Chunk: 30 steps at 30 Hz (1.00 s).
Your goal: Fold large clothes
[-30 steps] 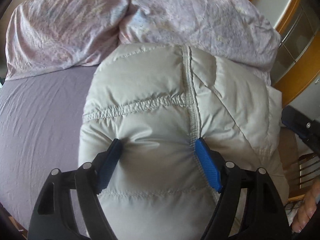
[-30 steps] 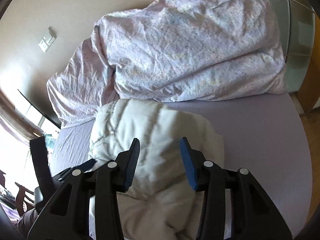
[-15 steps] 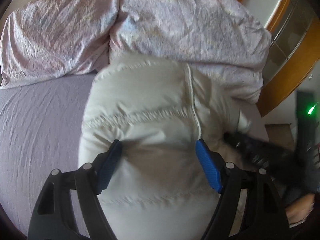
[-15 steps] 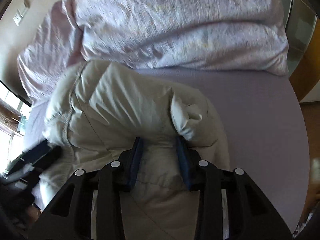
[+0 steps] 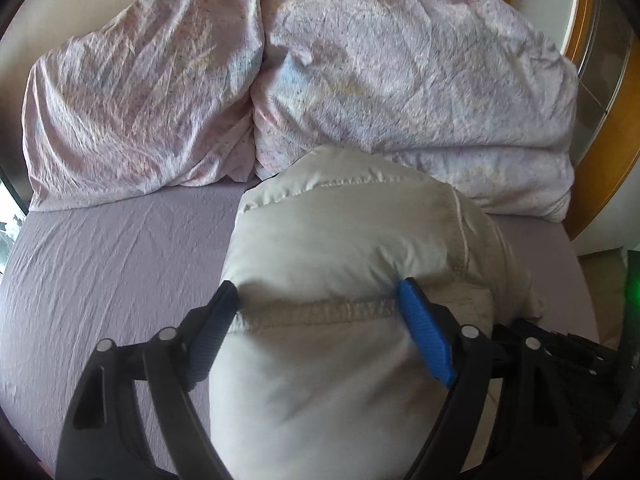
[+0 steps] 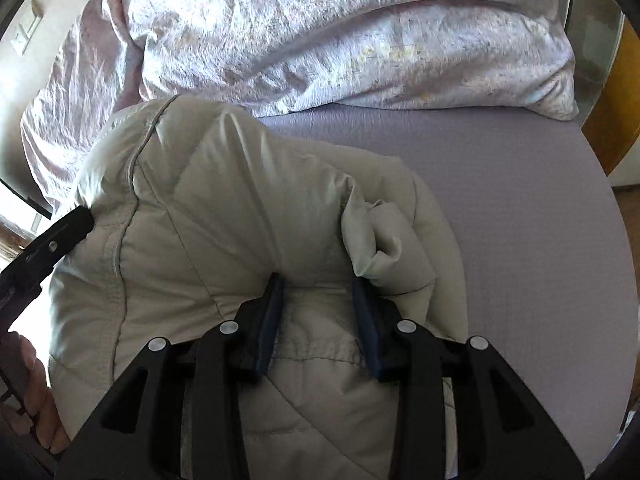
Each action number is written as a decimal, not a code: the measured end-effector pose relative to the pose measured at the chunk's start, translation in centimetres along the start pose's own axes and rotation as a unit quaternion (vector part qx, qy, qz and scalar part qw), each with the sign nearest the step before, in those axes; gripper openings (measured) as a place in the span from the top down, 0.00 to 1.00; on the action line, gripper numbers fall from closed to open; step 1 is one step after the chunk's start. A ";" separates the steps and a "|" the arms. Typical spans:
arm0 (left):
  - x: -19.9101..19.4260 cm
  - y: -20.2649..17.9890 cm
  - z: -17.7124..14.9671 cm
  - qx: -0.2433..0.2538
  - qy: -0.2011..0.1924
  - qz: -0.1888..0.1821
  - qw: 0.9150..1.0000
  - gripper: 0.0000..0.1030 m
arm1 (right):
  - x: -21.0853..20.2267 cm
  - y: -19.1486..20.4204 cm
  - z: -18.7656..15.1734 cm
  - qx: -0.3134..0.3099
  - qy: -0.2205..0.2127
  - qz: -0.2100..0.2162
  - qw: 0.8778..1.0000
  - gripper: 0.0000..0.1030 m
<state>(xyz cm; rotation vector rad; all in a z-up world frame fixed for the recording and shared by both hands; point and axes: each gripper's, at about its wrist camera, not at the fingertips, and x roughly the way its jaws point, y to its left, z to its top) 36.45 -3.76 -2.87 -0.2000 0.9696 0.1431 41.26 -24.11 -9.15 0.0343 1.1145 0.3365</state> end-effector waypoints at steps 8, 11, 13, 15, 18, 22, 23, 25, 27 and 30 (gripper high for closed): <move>2.7 0.2 -0.7 -0.001 -0.004 0.008 1.000 0.08 | 0.7 0.1 0.7 0.000 0.000 0.003 1.000 0.64; 3.3 0.5 -0.7 -0.008 -0.007 0.007 1.000 0.06 | 0.9 0.1 0.6 -0.001 -0.006 0.004 1.000 0.64; 3.5 0.5 -0.8 -0.009 -0.011 0.010 1.000 0.05 | 1.0 0.1 0.5 -0.002 -0.012 0.003 1.000 0.64; 3.7 0.5 -1.0 -0.008 -0.016 0.012 1.000 0.04 | 1.1 0.2 0.3 -0.004 -0.018 0.002 1.000 0.64; 3.9 0.5 -1.1 -0.007 -0.023 0.016 1.000 0.03 | 1.1 0.3 0.3 -0.009 -0.026 -0.002 1.000 0.64; 3.9 0.4 -1.5 -0.005 -0.034 0.024 0.999 0.03 | 1.2 0.5 0.3 -0.017 -0.035 -0.008 0.999 0.64; 4.0 0.4 -1.5 -0.004 -0.037 0.025 0.999 0.03 | 1.2 0.6 0.3 -0.020 -0.038 -0.010 0.999 0.64; 4.0 0.3 -1.8 -0.002 -0.043 0.029 0.999 0.03 | 1.2 0.8 0.3 -0.025 -0.046 -0.016 0.999 0.64; 4.0 0.3 -1.9 0.000 -0.048 0.033 0.998 0.03 | 1.2 1.0 0.2 -0.030 -0.054 -0.021 0.998 0.64; 4.1 0.2 -2.0 0.002 -0.053 0.036 0.998 0.03 | 1.2 1.2 0.1 -0.038 -0.062 -0.029 0.997 0.64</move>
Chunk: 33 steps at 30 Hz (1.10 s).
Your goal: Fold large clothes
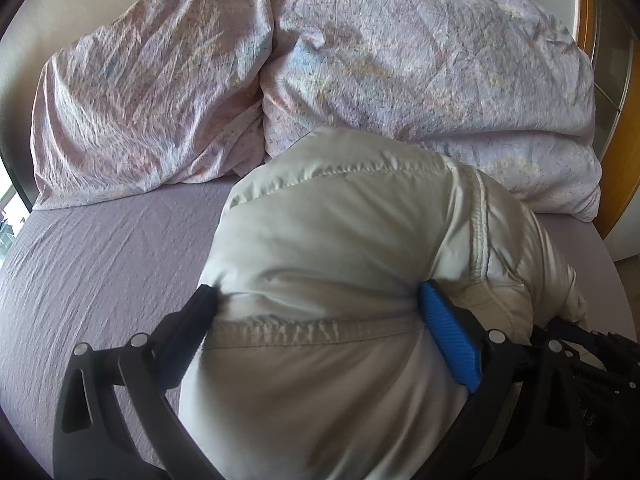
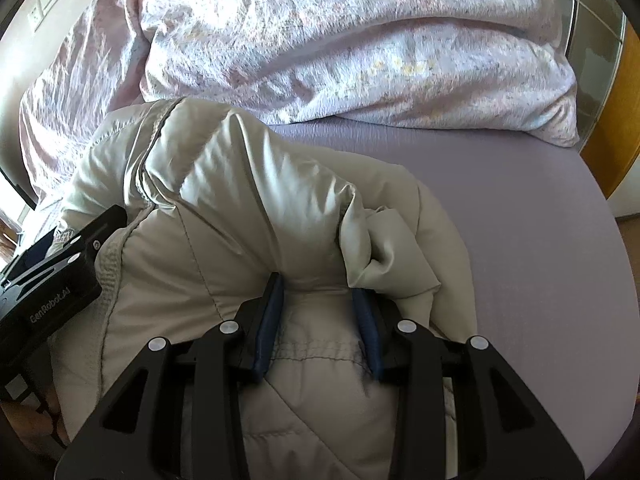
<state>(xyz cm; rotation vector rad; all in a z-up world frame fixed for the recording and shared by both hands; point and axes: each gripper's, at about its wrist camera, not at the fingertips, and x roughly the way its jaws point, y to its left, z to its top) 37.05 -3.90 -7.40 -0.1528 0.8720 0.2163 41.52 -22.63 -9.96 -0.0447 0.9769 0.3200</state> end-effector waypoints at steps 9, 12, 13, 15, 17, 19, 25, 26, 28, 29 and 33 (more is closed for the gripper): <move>0.2 0.0 -0.3 -0.001 -0.007 0.005 1.000 0.02 | 0.2 0.1 -0.2 -0.011 -0.019 -0.005 1.000 0.64; 0.2 -0.1 -0.4 -0.001 -0.008 0.007 1.000 0.02 | 0.2 0.1 -0.2 -0.013 -0.021 -0.004 1.000 0.64; 0.2 -0.1 -0.4 0.000 -0.008 0.007 1.000 0.02 | 0.3 0.1 -0.1 -0.013 -0.021 -0.005 1.000 0.64; 0.2 -0.1 -0.4 0.000 -0.009 0.008 1.000 0.02 | 0.3 0.1 -0.1 -0.014 -0.022 -0.006 1.000 0.64; 0.3 0.0 -0.4 0.002 -0.009 0.007 1.000 0.02 | 0.3 0.2 -0.1 -0.014 -0.023 -0.006 1.000 0.64; 0.3 0.0 -0.4 0.002 -0.009 0.008 1.000 0.02 | 0.2 0.2 -0.1 -0.014 -0.023 -0.006 1.000 0.64; 0.2 -0.2 -0.5 0.004 -0.011 0.009 1.000 0.02 | 0.1 0.2 0.1 -0.013 -0.019 -0.009 1.000 0.64; 0.1 -0.1 -0.4 0.002 -0.012 0.009 1.000 0.02 | -0.1 0.2 0.3 -0.011 -0.017 -0.008 1.000 0.64; -0.3 -0.1 -0.4 0.001 -0.013 0.008 1.000 0.02 | -0.7 0.0 0.6 -0.003 -0.017 -0.004 1.000 0.64; -0.5 0.0 -0.3 0.000 -0.013 0.007 1.000 0.02 | -1.1 -0.2 0.7 0.000 -0.020 -0.001 1.000 0.64; -1.6 0.4 -0.3 -0.003 -0.011 -0.005 1.000 0.02 | -3.6 -1.3 1.0 0.020 -0.056 0.004 0.998 0.64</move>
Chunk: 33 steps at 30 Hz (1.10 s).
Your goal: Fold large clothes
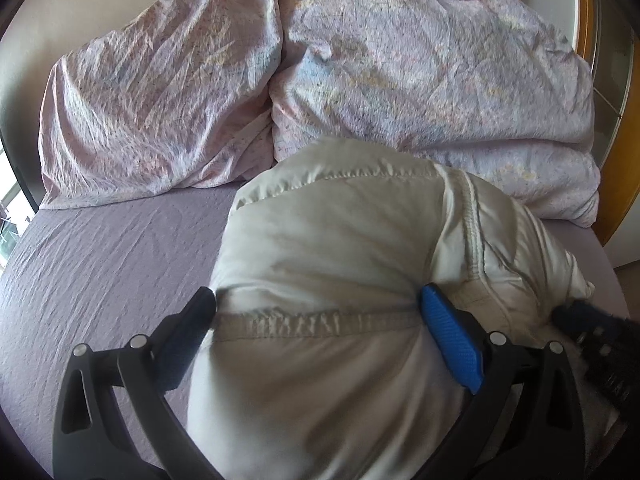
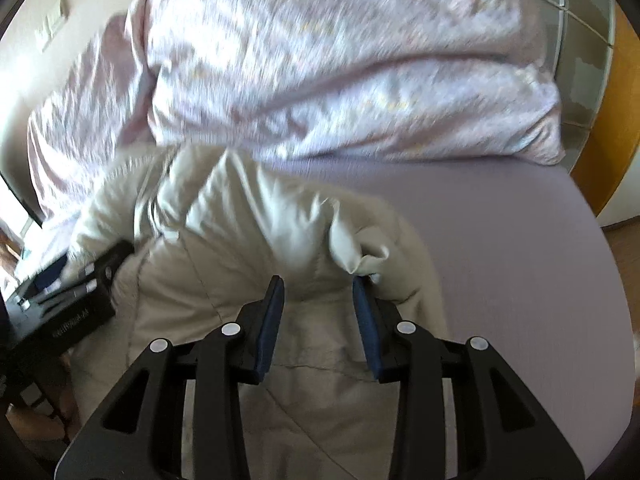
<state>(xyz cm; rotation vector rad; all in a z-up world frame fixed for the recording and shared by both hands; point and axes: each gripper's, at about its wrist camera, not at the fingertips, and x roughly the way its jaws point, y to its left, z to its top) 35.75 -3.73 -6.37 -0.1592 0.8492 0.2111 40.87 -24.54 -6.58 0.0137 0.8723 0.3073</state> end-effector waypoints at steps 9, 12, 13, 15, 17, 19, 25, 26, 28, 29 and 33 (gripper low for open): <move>-3.7 0.3 -1.8 0.034 -0.006 -0.041 0.999 0.02 | 0.1 -2.6 -1.8 0.046 0.017 -0.024 0.999 0.64; -3.3 0.5 -2.3 0.034 0.005 -0.049 0.998 0.02 | 0.9 -2.4 -3.2 0.044 0.024 -0.032 0.998 0.64; -3.0 0.6 -2.3 0.030 0.010 -0.054 0.998 0.02 | 1.1 -2.3 -3.5 0.041 0.025 -0.036 0.998 0.64; -2.6 0.7 -2.4 0.029 0.016 -0.059 0.998 0.02 | 1.7 -2.0 -3.6 0.032 0.030 -0.043 0.998 0.64; -2.4 0.7 -2.6 0.034 0.015 -0.058 0.998 0.02 | 1.9 -2.0 -3.7 0.028 0.034 -0.046 0.998 0.64; -2.1 0.6 -2.7 0.038 0.014 -0.057 0.998 0.02 | 2.1 -2.0 -3.7 0.024 0.035 -0.050 0.998 0.64; -1.7 0.6 -3.0 0.040 0.012 -0.057 0.997 0.02 | 2.4 -2.1 -4.0 0.024 0.034 -0.049 0.998 0.63; -1.6 0.7 -3.0 0.040 0.011 -0.058 0.997 0.02 | 2.4 -2.1 -4.0 0.024 0.034 -0.049 0.998 0.62; -1.5 0.7 -3.1 0.040 0.010 -0.059 0.997 0.02 | 2.5 -2.2 -4.0 0.025 0.033 -0.048 0.998 0.62; -1.5 0.8 -3.1 0.040 0.010 -0.060 0.997 0.02 | 2.5 -2.2 -4.0 0.025 0.033 -0.047 0.998 0.62; -1.4 0.8 -3.0 0.041 0.012 -0.059 0.997 0.02 | 2.6 -2.1 -4.0 0.024 0.034 -0.048 0.998 0.62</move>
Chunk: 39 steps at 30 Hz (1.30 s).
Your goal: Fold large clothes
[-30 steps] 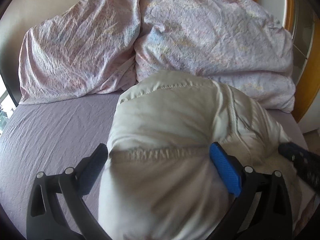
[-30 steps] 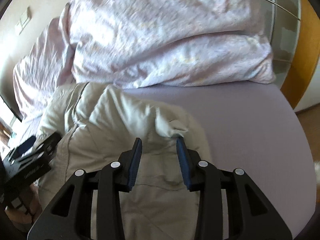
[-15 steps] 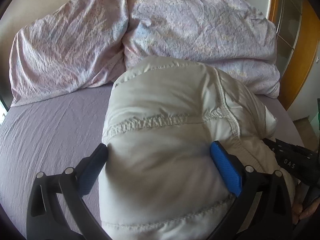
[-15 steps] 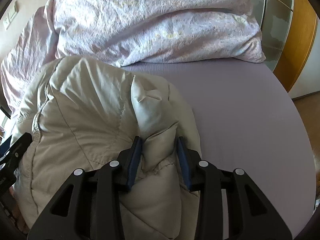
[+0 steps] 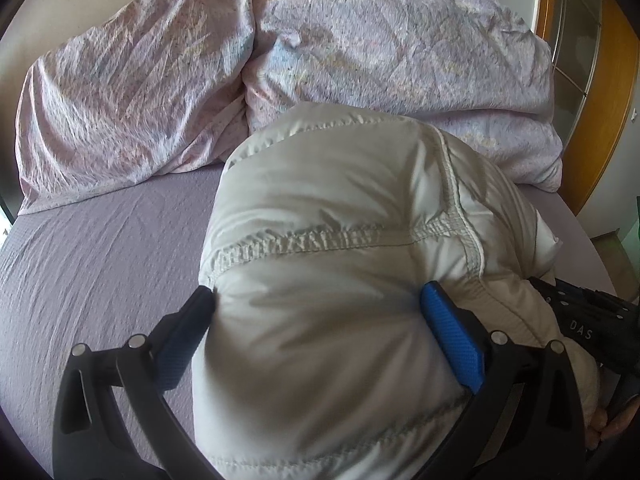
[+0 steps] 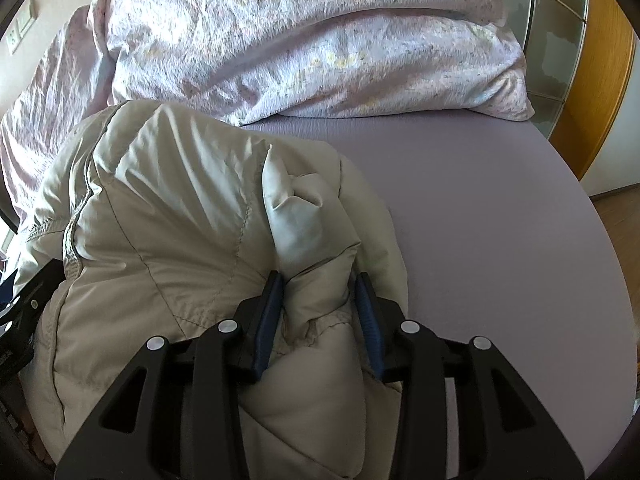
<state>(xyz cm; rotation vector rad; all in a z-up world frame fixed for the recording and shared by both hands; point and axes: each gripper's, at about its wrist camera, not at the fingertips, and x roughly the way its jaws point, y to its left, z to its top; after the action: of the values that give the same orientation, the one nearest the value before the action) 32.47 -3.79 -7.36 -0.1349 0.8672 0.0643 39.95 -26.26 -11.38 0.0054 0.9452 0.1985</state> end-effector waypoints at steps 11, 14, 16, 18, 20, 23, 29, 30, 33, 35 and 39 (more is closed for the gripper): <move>0.2 0.1 0.1 0.006 0.005 -0.001 1.000 0.02 | 0.1 -0.1 0.0 0.003 0.001 0.003 1.000 0.61; 0.2 0.1 0.1 0.006 0.005 -0.001 1.000 0.02 | 0.1 0.0 0.0 0.005 -0.001 0.002 1.000 0.61; 0.2 0.1 0.1 0.006 0.005 -0.001 1.000 0.02 | 0.1 0.0 -0.1 0.006 -0.002 0.003 1.000 0.61; 0.2 0.1 0.0 0.006 0.005 -0.001 1.000 0.02 | 0.0 0.0 -0.1 0.007 -0.002 0.003 1.000 0.61; 0.2 0.1 0.1 0.006 0.005 0.000 1.000 0.02 | 0.1 -0.1 0.0 0.007 -0.003 0.005 1.000 0.61; 0.2 0.1 0.0 0.006 0.004 0.000 1.000 0.02 | 0.0 -0.2 -0.1 0.008 -0.005 0.006 1.000 0.61; 0.2 0.1 0.0 0.006 0.005 0.000 1.000 0.02 | -0.3 -0.3 0.1 0.010 -0.005 0.004 1.000 0.61; 0.2 0.2 0.0 0.006 0.005 0.000 1.000 0.02 | -0.6 -0.3 0.4 0.010 -0.006 0.002 1.000 0.61; 0.3 0.3 0.1 0.003 0.007 -0.001 1.000 0.02 | -2.8 -0.8 1.4 0.030 -0.038 0.019 0.999 0.61; 0.2 0.4 0.1 0.003 0.006 -0.002 1.000 0.02 | -4.3 -0.7 2.3 0.035 -0.066 0.030 0.997 0.61; 0.2 0.5 0.1 0.001 0.006 -0.003 1.000 0.02 | -4.9 0.6 3.7 0.014 -0.075 0.044 0.996 0.61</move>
<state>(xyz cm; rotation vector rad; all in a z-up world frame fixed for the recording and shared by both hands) 32.64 -3.31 -7.50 -0.1356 0.8781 0.0574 40.04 -26.23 -5.17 0.0877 0.7988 0.2634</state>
